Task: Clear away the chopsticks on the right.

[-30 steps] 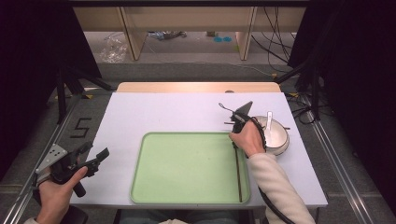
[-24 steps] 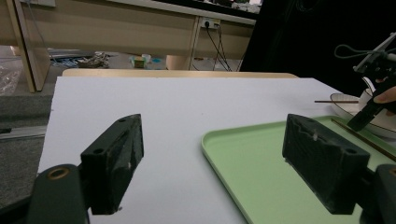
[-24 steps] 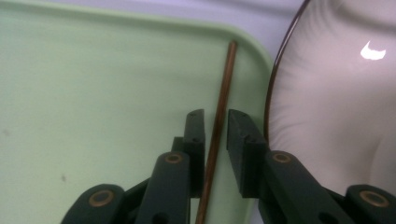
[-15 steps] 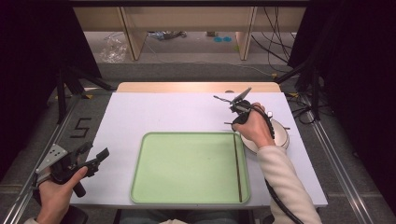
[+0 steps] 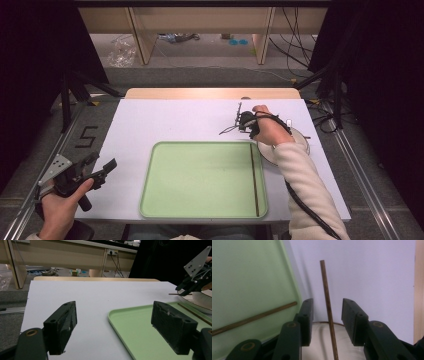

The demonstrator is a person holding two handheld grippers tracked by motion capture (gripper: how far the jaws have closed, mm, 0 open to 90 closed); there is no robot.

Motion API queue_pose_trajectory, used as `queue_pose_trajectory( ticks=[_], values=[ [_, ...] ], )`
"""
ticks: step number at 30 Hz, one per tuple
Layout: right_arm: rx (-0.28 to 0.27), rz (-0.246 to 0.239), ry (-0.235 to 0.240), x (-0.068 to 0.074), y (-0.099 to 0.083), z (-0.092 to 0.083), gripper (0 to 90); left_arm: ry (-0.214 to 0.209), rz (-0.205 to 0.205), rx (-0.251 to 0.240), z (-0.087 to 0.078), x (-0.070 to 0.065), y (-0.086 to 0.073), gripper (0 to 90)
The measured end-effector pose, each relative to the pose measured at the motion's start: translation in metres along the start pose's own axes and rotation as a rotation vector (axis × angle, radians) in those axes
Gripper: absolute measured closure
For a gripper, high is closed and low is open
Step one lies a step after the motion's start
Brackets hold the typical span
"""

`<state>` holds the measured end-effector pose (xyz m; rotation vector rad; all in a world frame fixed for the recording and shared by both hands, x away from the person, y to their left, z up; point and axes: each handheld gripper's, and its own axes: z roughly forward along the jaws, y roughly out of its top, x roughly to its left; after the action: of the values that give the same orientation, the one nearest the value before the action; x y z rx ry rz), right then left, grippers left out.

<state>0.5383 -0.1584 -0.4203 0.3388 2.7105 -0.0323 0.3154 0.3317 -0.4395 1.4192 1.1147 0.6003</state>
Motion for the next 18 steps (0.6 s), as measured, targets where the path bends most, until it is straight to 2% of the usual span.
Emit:
queue_pose_trajectory(
  ticks=[4,7,11,18],
  values=[
    [0.009,-0.02,-0.014,0.0,0.004,0.007,66.1,0.002,-0.001,0.001,0.0,0.0,0.0,20.5],
    [0.008,-0.032,-0.001,-0.002,0.006,0.011,68.1,0.001,0.001,0.001,0.0,0.0,0.0,20.6],
    [0.02,-0.057,-0.006,-0.003,0.006,0.016,70.7,-0.004,0.005,0.0,0.0,0.0,0.0,20.6],
    [0.039,-0.071,-0.014,-0.004,0.007,0.022,77.6,0.002,0.0,0.002,0.0,-0.001,0.0,20.6]
  ],
)
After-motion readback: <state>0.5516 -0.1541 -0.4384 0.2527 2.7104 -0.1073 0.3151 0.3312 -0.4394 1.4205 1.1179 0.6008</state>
